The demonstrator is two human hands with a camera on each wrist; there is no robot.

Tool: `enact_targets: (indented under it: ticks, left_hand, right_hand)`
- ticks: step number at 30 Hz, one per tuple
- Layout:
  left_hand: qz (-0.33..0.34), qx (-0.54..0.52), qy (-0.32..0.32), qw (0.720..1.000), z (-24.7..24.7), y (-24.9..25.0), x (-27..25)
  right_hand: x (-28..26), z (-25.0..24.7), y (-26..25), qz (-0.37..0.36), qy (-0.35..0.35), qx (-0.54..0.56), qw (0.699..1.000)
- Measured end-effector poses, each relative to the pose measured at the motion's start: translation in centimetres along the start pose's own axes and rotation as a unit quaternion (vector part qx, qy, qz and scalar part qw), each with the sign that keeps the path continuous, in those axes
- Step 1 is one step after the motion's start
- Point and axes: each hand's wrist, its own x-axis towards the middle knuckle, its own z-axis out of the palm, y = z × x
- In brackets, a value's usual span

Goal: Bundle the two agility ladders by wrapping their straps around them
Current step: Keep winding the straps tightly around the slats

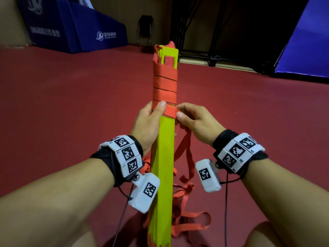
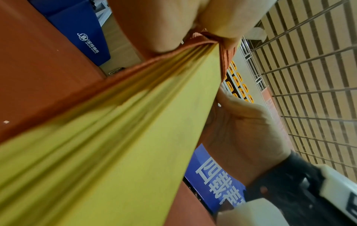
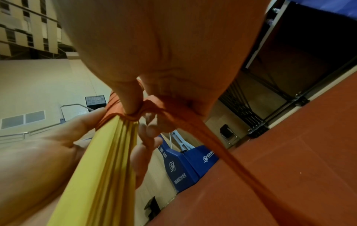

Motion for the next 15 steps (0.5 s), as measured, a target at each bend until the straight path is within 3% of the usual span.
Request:
enact_targets:
  ticks: [5,15]
  left_hand:
    - [-0.018,-0.022,0.033,0.999,0.0,-0.1,0.1]
    - [0.058,0.078,0.054,0.994,0.2,-1.1,0.9]
  right_hand:
    - [-0.2,0.3,-0.2,-0.013,-0.03,0.08,0.996]
    - [0.2,0.7,-0.2,-0.052,0.089,0.039,0.994]
